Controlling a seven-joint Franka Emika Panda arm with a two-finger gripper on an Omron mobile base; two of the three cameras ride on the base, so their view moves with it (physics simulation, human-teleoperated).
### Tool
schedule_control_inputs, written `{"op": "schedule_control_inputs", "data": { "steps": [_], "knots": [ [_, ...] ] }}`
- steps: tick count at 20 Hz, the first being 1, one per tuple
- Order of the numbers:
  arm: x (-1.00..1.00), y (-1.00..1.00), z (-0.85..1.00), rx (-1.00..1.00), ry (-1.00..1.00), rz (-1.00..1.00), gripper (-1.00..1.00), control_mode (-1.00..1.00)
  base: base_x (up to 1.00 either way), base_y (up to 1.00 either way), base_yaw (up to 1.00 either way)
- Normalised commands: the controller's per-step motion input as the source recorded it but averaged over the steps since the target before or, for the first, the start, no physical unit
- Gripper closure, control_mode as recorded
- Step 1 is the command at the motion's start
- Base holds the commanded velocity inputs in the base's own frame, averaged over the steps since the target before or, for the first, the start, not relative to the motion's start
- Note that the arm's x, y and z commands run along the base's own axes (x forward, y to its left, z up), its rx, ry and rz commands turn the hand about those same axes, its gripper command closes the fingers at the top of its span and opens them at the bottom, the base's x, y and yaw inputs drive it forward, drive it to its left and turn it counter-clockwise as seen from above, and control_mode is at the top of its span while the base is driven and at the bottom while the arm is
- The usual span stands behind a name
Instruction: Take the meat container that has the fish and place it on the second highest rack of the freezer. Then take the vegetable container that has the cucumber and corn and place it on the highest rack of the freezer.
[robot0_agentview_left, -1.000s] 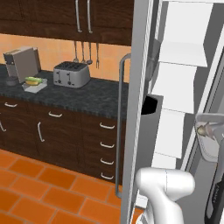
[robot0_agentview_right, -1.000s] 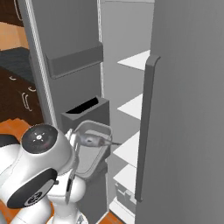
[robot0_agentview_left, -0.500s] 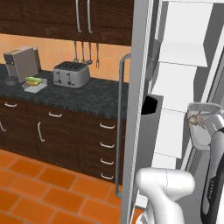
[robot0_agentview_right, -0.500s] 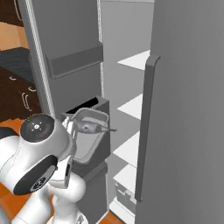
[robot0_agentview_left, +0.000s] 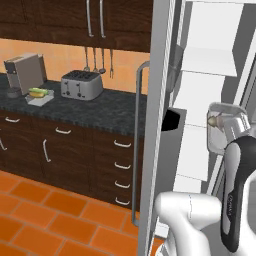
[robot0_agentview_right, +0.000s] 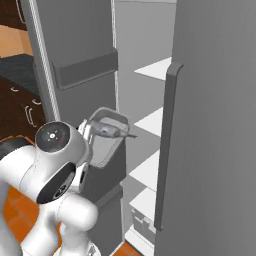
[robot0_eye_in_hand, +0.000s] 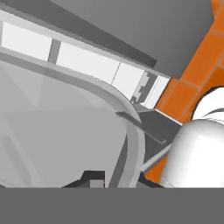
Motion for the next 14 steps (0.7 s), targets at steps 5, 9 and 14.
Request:
{"op": "schedule_control_inputs", "data": {
  "steps": [5, 9, 14],
  "knots": [
    [0.55, -0.02, 0.18, 0.14, 0.04, 0.1, 1.0, -1.0, 0.0, 0.0, 0.0],
    [0.65, -0.03, 0.0, 0.05, 0.0, 0.05, 1.0, -1.0, 0.0, 0.0, 0.0],
    [0.57, -0.02, 0.0, 0.0, 0.0, -0.04, 1.0, -1.0, 0.0, 0.0, 0.0]
  ]
}}
